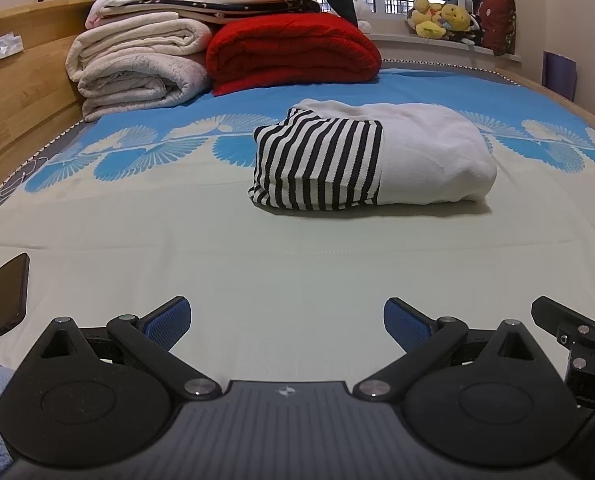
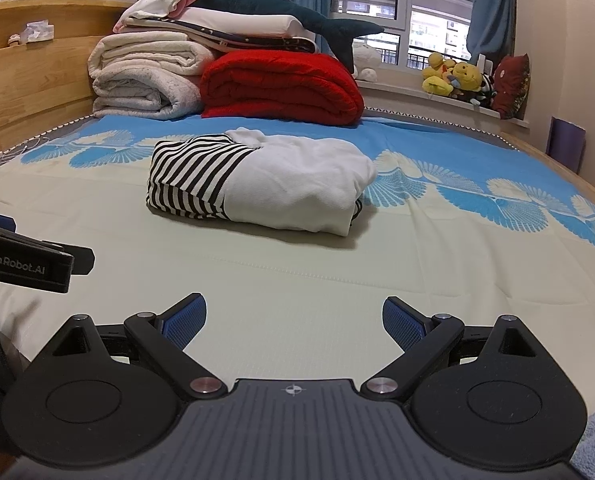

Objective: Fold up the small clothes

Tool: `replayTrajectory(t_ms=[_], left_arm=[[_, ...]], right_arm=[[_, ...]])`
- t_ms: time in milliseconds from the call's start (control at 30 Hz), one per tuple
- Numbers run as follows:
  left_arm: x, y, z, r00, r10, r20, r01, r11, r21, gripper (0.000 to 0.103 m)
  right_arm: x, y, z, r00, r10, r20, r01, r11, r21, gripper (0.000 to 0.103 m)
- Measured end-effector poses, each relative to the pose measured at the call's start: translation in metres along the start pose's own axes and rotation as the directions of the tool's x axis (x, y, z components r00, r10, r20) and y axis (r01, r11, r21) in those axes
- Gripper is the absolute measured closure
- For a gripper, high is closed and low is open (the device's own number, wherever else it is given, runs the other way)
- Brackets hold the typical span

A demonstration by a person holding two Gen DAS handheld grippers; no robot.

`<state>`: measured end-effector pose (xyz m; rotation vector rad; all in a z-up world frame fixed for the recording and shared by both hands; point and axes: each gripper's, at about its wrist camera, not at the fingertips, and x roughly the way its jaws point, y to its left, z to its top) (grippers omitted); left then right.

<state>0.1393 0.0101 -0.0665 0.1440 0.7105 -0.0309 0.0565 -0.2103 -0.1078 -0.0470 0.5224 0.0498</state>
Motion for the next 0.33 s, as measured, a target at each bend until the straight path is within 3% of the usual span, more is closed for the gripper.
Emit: replayTrajectory(t_ms=[333], left_arm=[[0.0036, 0.0039, 0.0007, 1.000, -0.016, -0.023, 0.015, 0.999, -0.038, 0.000]], right_arm=[[-0.0011, -0.0035, -0.0021, 1.000, 0.008, 0.003, -0.008, 1.000, -0.018, 0.008]])
